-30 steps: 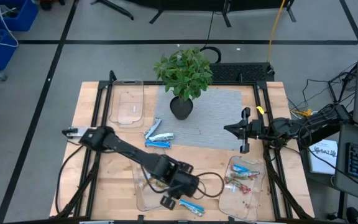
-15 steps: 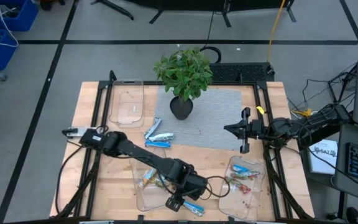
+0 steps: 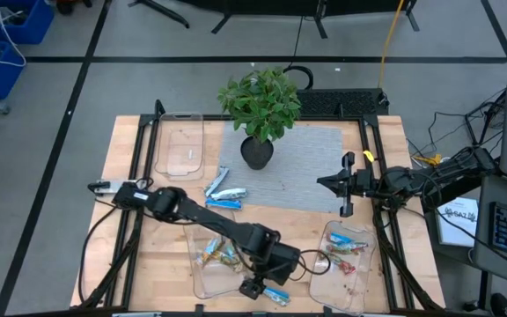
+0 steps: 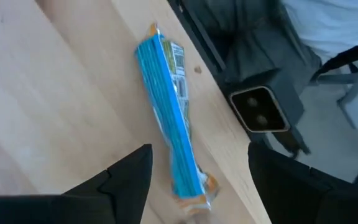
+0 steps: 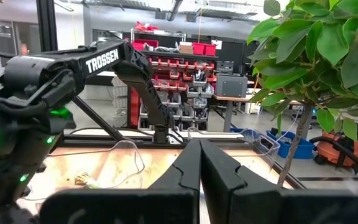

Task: Pick and place Granola Bars by type
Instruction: Put the yellow granola bar into the bottom left transparent bin

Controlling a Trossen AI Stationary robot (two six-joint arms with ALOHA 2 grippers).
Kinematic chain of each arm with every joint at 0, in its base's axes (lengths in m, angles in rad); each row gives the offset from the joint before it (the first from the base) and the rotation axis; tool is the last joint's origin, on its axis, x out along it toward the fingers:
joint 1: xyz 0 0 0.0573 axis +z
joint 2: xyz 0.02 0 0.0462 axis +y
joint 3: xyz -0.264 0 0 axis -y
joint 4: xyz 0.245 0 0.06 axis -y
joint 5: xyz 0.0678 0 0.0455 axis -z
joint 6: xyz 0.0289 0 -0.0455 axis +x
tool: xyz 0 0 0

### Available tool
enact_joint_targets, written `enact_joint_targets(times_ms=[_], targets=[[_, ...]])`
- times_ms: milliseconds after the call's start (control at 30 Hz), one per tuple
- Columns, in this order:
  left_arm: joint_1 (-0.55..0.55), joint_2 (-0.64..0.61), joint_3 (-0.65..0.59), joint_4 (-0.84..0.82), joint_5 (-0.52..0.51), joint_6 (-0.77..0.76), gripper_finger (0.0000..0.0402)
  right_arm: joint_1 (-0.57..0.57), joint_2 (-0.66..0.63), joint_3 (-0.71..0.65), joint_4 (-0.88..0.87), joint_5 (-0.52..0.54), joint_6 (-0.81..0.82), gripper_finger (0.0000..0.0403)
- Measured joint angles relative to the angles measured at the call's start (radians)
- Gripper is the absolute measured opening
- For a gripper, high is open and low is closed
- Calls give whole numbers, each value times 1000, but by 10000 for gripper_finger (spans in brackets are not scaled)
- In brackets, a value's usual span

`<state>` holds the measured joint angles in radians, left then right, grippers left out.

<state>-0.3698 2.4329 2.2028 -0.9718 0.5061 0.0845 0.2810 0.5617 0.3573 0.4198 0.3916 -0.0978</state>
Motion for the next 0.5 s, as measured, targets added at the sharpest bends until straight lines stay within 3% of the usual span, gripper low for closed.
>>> enact_joint_targets(times_ms=[500], targets=[[35, 70, 0, -19, 80, 46, 266, 0, 2, 0, -6, 0, 7, 0]])
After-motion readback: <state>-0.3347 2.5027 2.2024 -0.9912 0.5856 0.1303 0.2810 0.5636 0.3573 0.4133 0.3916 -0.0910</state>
